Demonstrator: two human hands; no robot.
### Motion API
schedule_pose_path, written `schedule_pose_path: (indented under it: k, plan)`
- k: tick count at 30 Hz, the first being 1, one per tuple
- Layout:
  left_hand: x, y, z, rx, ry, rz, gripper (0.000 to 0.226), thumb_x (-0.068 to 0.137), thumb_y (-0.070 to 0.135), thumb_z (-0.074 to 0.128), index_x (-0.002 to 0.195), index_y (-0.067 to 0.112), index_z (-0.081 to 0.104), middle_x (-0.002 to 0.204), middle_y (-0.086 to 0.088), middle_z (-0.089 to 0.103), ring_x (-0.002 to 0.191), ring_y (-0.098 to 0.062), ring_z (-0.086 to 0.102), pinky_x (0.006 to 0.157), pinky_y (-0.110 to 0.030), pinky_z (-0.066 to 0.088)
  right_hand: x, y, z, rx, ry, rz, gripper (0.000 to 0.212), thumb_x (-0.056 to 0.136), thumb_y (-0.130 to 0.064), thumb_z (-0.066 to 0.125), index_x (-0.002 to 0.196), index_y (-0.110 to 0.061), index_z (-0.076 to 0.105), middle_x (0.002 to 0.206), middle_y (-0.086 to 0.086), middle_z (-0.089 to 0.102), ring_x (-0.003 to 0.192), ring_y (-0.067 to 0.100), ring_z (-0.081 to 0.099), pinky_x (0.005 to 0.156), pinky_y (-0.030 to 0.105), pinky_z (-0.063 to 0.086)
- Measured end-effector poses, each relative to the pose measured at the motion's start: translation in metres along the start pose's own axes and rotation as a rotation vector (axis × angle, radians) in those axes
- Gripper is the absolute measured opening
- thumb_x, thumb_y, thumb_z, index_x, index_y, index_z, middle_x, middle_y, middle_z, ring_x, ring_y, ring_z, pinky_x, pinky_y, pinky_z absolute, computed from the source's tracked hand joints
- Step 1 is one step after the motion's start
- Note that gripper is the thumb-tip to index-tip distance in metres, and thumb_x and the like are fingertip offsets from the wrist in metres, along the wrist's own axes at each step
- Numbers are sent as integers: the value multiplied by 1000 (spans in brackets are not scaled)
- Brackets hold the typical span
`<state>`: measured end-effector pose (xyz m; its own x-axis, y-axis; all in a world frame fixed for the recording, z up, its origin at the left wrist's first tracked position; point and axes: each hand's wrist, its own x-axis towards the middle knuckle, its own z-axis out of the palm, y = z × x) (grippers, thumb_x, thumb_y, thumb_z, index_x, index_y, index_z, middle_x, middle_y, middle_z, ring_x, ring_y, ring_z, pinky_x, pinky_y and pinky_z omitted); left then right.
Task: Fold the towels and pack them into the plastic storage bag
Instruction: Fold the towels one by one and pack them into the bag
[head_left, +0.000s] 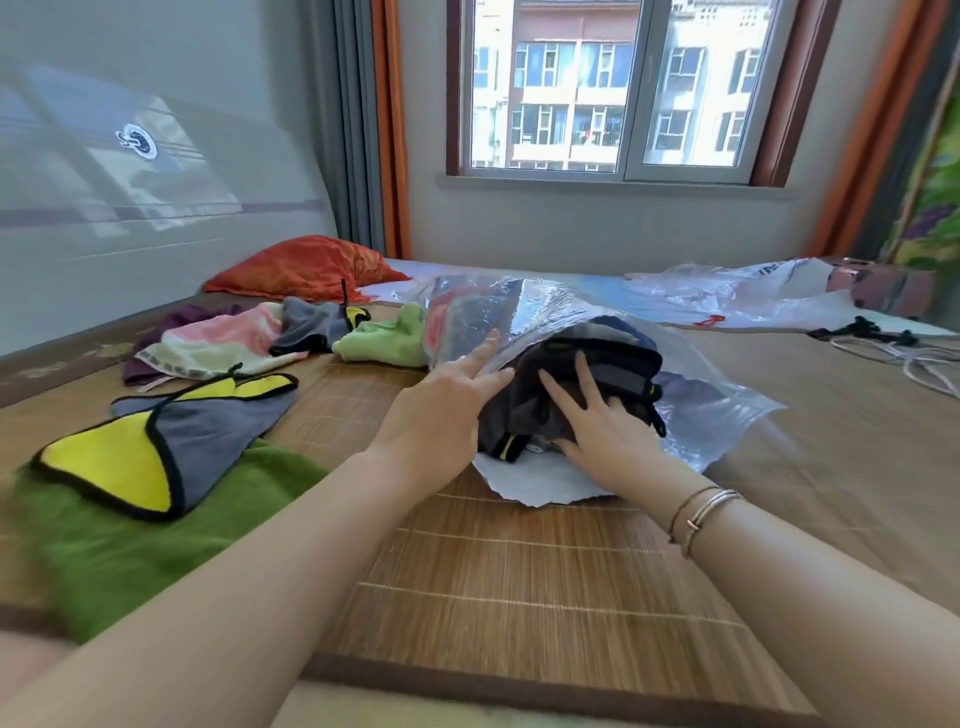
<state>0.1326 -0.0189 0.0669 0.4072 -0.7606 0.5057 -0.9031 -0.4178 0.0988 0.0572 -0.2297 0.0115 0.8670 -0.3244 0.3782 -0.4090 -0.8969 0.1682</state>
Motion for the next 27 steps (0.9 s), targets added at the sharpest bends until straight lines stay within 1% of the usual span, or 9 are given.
schedule_pose_path:
  k: [5,8,11,13,15,19,21,23,27]
  plan:
    - [-44,0,1,-68,17,-50,58,89,1,44,137,32,49,159,18,9,139,-13,32,87,-34,52,-38,-8,-7,-15,-29,0,79,94,-17,48,153,-35,-2,160,10,-15,101,31,55,67,33,48]
    - [-68,1,4,-51,1,-77,56,90,1,45,135,33,52,159,17,12,135,-12,37,86,-28,47,-58,-12,-6,27,-50,59,71,91,-10,51,151,-26,15,158,10,9,112,30,51,77,39,52]
    - [-79,1,1,-49,34,-91,54,88,1,47,132,31,55,158,15,19,130,-15,43,90,-32,48,-68,-15,-11,67,68,108,50,88,2,50,132,-8,28,129,13,46,97,30,62,61,38,49]
    - [-79,4,-2,-51,55,-95,52,88,2,47,130,30,57,157,13,23,127,-16,46,90,-32,48,-68,-12,-15,88,166,153,44,86,6,50,118,-5,23,112,17,55,81,32,68,52,32,38]
    - [-75,9,-5,-49,77,-96,50,88,2,47,128,30,58,156,13,26,126,-16,48,88,-30,47,-67,-7,-17,94,175,201,46,88,1,51,123,-6,23,111,16,52,79,32,67,53,31,37]
    - [-63,18,-6,-44,135,-84,43,89,7,51,124,30,61,154,11,30,133,-15,39,98,-34,45,-52,5,-20,272,199,320,66,85,-2,57,142,-18,27,136,19,31,63,30,55,53,34,41]
    - [-55,17,-4,-52,122,-80,35,91,16,55,120,32,65,155,10,28,138,-16,33,103,-39,41,-42,5,-25,400,275,305,36,88,-10,57,123,-13,52,123,12,35,66,28,54,61,38,50]
    - [-49,16,0,-69,70,-111,29,92,25,56,118,33,66,158,8,22,142,-20,27,103,-46,41,-31,0,-28,558,389,202,14,90,-17,59,102,-10,60,111,6,35,73,26,55,70,40,52]
    - [-35,12,7,-47,21,-257,38,99,30,43,136,28,51,160,7,16,128,-25,48,90,-39,50,1,-25,-31,655,443,62,20,92,-24,59,104,-8,60,114,6,39,85,22,55,80,36,48]
